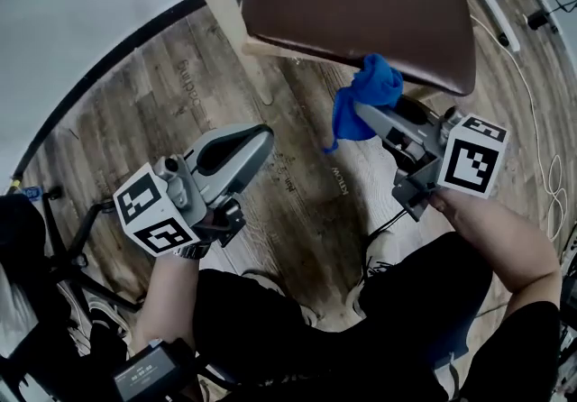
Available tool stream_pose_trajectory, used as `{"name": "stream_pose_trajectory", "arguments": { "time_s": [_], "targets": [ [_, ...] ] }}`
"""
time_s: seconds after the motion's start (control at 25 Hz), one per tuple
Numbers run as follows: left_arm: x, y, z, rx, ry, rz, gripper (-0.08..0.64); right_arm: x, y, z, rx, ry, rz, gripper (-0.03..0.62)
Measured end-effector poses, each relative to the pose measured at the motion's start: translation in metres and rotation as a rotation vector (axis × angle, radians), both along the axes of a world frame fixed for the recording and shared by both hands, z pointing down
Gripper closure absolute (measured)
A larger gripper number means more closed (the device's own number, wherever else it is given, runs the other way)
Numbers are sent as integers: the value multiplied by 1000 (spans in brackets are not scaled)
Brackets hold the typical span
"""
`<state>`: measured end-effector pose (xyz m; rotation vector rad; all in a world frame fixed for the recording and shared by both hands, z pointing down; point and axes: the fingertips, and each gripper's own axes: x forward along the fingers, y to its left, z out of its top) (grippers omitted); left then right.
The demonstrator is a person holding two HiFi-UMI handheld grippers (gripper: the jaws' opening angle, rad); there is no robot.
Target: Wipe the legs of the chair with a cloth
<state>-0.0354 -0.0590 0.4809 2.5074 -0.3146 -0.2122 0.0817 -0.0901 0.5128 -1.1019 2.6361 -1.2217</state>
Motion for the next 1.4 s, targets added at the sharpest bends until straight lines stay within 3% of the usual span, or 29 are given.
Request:
{"name": "stream_pose_trajectory", "arguments": {
  "time_s": [0.28,0.52,0.96,1.16,1.4],
  "targets": [
    [1,0,-4,-11,5,0,561,89,28,2,-79,62,170,494],
    [1,0,-4,-9,-1,-4,561,131,32,20,-111,125,258,494],
    [1,2,2,-27,-25,8,561,136,19,87,-179,292,200,494],
    [0,1,14,-41,-49,10,561,135,15,148,-235,345,171,494],
    [-6,7,38,-43,-141,14,561,138,16,236,-330,391,160,494]
  ]
}}
